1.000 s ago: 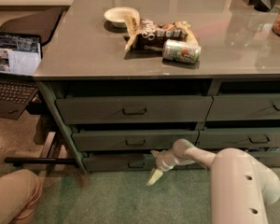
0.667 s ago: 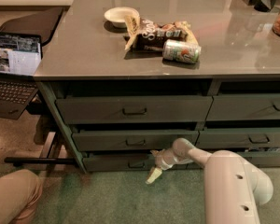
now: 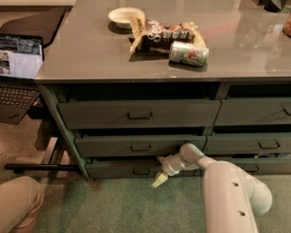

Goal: Open bottom drawer

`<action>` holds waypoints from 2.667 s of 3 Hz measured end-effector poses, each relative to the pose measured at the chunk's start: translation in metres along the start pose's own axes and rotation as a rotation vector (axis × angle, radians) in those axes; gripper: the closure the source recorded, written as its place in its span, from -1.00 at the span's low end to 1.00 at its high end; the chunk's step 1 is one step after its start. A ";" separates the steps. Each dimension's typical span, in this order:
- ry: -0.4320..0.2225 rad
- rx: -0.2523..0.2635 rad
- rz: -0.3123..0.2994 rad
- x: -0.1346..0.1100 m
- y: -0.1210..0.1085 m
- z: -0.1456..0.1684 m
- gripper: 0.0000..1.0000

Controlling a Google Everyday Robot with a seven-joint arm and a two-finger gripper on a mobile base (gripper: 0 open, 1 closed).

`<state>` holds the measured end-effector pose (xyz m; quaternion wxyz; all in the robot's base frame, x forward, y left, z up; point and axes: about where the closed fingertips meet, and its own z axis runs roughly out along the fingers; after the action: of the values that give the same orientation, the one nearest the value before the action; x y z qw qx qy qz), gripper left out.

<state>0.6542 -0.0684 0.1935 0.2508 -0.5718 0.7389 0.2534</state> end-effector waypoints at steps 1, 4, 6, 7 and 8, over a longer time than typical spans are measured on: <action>-0.002 -0.008 0.018 0.008 0.000 0.003 -0.24; -0.003 -0.008 0.019 0.002 -0.002 -0.005 0.76; -0.008 -0.008 0.025 0.018 0.008 -0.006 -0.08; -0.010 -0.016 0.001 0.041 0.027 -0.004 -0.55; -0.010 -0.016 0.001 0.037 0.027 -0.006 -0.98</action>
Offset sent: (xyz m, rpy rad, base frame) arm -0.0066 -0.0243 -0.0248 0.0186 0.0416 -0.0344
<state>0.6193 -0.0930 0.1763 0.2496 -0.5723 0.7358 0.2623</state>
